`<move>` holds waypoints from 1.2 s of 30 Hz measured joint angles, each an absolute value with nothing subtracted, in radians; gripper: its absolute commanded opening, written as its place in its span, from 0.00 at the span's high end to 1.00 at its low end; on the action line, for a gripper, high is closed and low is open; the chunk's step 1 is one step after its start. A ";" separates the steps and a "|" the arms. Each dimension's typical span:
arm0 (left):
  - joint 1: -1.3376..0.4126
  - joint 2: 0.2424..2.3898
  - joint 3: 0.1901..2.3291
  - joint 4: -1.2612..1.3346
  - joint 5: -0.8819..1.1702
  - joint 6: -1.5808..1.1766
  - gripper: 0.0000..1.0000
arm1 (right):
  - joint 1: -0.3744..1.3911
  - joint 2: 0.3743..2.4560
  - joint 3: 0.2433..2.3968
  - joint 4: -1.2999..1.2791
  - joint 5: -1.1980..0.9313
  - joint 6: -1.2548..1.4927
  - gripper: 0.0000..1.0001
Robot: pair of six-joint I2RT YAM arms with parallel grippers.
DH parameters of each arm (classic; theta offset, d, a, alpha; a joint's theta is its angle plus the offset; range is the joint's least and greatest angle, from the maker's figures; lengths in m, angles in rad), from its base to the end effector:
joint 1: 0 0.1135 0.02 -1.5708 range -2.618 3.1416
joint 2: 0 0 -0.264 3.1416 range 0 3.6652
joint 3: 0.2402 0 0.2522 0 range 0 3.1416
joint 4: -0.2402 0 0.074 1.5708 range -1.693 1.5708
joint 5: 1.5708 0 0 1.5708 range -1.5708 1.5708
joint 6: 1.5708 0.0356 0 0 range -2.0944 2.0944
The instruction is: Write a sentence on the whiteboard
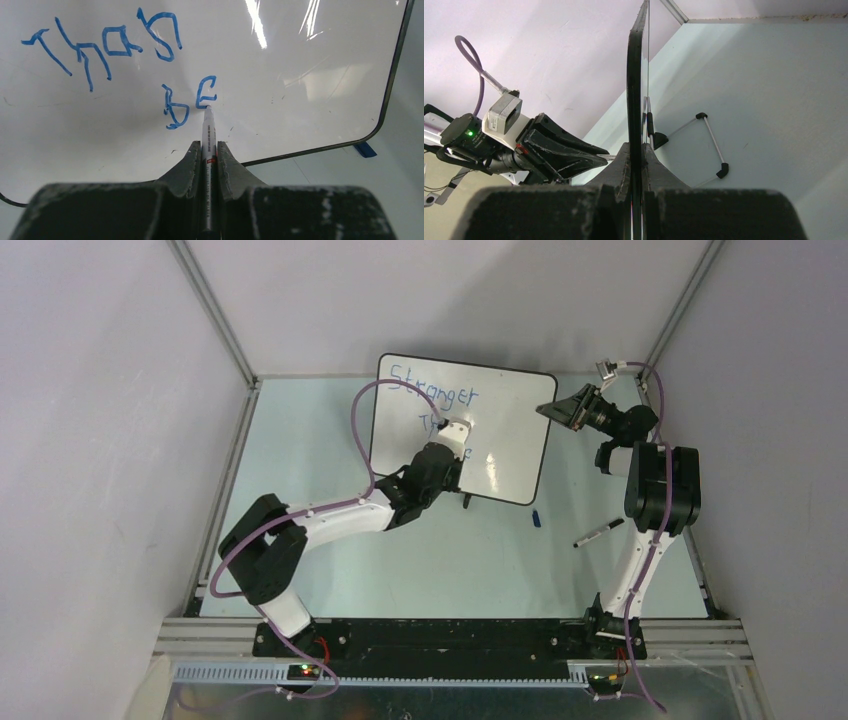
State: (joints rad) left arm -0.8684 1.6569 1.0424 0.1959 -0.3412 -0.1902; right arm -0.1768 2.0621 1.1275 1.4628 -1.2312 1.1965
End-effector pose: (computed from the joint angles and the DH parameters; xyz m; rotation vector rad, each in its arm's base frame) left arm 0.2518 -0.2791 0.2406 0.4470 1.9296 -0.3530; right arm 0.4120 -0.0395 0.2282 -0.3163 1.5433 1.4569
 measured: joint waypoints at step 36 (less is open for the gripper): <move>-0.875 1.572 1.026 0.219 -0.286 -0.194 1.00 | -0.177 2.062 1.127 1.463 -1.231 1.197 1.00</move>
State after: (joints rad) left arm -0.8749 1.5719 1.0256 0.2188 -0.2855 -0.1940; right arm -0.1768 2.0621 1.1275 1.4628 -1.2312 1.1969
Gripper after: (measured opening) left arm 0.151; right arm 0.069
